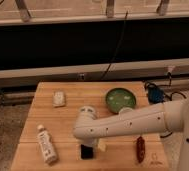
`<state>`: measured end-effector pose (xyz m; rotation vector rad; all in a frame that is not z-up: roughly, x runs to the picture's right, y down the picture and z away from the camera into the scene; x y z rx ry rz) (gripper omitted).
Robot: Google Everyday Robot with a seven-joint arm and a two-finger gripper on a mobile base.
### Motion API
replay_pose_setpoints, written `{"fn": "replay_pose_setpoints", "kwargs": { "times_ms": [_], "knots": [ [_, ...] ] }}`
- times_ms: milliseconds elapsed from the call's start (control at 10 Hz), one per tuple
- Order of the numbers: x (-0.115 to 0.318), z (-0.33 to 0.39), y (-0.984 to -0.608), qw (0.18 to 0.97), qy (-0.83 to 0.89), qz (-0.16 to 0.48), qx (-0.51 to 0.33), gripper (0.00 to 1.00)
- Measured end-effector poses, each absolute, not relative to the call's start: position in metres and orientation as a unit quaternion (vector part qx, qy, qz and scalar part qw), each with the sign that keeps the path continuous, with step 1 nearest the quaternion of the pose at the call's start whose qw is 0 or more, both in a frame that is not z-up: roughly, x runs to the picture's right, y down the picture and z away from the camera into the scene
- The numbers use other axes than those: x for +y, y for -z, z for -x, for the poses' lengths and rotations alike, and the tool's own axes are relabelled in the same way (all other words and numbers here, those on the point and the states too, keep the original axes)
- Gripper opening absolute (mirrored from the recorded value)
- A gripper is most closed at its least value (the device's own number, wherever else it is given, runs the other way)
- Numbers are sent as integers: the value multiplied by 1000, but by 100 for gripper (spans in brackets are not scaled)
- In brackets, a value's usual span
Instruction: Place the eraser on the white sponge
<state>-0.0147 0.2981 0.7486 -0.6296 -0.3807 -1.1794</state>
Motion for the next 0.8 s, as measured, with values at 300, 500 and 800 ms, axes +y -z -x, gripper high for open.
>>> {"fn": "replay_pose_setpoints", "kwargs": {
  "times_ms": [300,500,800],
  "knots": [
    [299,18,-752,766,546,289,-177,79],
    [300,20,-755,765,548,288,-177,63],
    [301,22,-757,765,549,287,-176,38]
  ]
}}
